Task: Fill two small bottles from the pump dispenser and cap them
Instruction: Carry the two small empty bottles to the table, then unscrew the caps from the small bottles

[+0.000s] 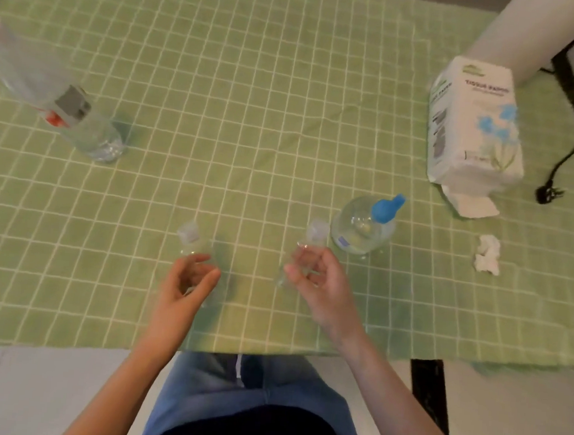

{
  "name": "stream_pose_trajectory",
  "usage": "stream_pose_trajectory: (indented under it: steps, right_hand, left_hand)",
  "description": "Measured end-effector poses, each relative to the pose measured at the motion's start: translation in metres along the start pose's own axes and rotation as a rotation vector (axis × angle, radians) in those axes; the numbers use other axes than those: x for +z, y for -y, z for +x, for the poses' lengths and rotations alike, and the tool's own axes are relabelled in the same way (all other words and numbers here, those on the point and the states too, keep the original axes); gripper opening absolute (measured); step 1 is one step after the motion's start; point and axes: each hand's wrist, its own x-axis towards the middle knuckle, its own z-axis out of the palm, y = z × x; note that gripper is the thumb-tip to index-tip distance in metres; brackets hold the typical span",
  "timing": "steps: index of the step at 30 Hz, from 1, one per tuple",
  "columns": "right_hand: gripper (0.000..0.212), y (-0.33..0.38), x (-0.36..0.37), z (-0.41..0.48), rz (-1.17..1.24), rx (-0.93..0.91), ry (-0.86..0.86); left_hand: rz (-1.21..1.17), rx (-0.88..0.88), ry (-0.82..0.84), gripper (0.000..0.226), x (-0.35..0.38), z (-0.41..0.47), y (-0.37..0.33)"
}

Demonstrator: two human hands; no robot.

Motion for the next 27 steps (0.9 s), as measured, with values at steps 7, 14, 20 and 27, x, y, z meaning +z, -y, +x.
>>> stream_pose_trajectory:
  steps: [7, 14, 20, 27]
  right_hand:
    - [0.032, -0.015, 0.018, 0.026, 0.05, -0.043, 0.06]
    - [0.027, -0.005, 0.028, 0.083, 0.039, -0.31, 0.052]
    - [0.03, -0.002, 0.02, 0.112, -0.053, -0.549, 0.022]
    - [0.041, -0.004, 0.017, 0.117, -0.11, -0.703, 0.02]
  left_hand:
    - [0.022, 0.071, 0.011, 0.025, 0.009, 0.025, 0.005]
    - [0.026, 0.352, 0.083, 0.031, 0.007, 0.096, -0.001]
    - [0.008, 0.561, 0.165, 0.03, 0.004, 0.127, 0.006]
    - [-0.03, 0.674, 0.123, 0.034, -0.002, 0.141, 0.013]
